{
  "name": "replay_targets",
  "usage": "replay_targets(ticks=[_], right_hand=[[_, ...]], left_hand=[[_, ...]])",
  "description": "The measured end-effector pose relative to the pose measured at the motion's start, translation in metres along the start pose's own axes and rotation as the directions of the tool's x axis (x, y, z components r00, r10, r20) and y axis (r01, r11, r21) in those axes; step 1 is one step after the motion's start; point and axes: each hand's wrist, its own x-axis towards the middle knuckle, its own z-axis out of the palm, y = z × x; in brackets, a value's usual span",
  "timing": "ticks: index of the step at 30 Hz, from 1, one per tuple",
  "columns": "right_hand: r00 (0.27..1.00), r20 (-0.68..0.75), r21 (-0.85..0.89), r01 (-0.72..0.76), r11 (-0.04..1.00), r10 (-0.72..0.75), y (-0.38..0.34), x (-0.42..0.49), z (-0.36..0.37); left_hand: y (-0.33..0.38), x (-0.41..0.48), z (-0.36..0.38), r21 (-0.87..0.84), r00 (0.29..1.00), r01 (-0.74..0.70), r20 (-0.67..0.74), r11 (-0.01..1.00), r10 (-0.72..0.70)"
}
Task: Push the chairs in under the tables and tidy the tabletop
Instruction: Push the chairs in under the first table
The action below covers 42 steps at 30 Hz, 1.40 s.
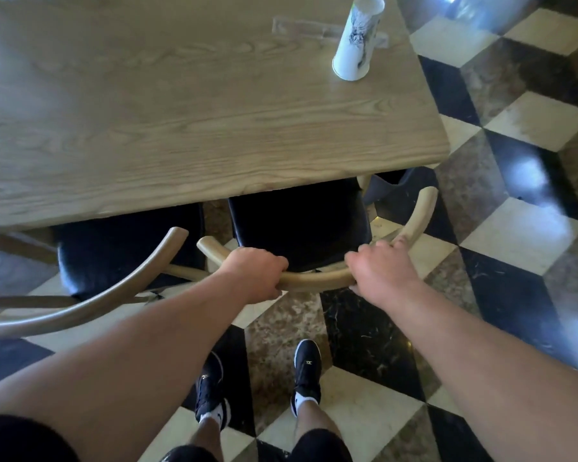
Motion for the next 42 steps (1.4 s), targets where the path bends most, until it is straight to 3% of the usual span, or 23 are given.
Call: replay_targets(ticks=[9, 14, 17, 20, 22, 26, 30, 42], right_hand=[[0.992, 0.018, -0.027, -0.123, 0.992, 0.123, -0.019, 0.025, -0.01], [0.986, 0.043, -0.063, -0.16, 0.985, 0.163, -0.037, 0.029, -0.016], [0.985, 0.105, -0.052, -0.133, 0.99, 0.138, -0.049, 0.03, -0.031], [0.986, 0.164, 0.097, 0.003, 0.995, -0.019, -0.079, 0.042, -0.053], [0.983, 0.14, 0.204, 0.088, 0.975, -0.118, -0.108, 0.055, -0.062], [0.983, 0.006, 0.354, 0.17, 0.92, -0.184, -0.162, 0.086, -0.068], [0.981, -0.038, 0.408, 0.188, 0.894, -0.189, -0.184, 0.108, -0.065], [0.985, -0.078, 0.358, 0.17, 0.918, -0.152, -0.189, 0.117, -0.055]], left_hand=[[-0.025, 0.003, -0.007, 0.063, 0.996, 0.022, -0.084, 0.998, -0.017], [-0.055, -0.011, 0.003, -0.027, 0.982, 0.043, -0.181, 0.999, -0.047], [-0.09, -0.035, 0.019, -0.036, 0.94, 0.133, -0.312, 0.99, -0.137], [-0.136, -0.067, 0.039, -0.162, 0.845, 0.275, -0.43, 0.948, -0.318], [-0.16, -0.084, 0.053, -0.233, 0.838, 0.358, -0.346, 0.904, -0.421], [-0.18, -0.092, 0.069, -0.443, 0.876, 0.447, 0.04, 0.777, -0.481], [-0.185, -0.089, 0.072, -0.518, 0.872, 0.441, 0.056, 0.733, -0.486], [-0.191, -0.083, 0.074, -0.547, 0.891, 0.404, 0.056, 0.733, -0.45]])
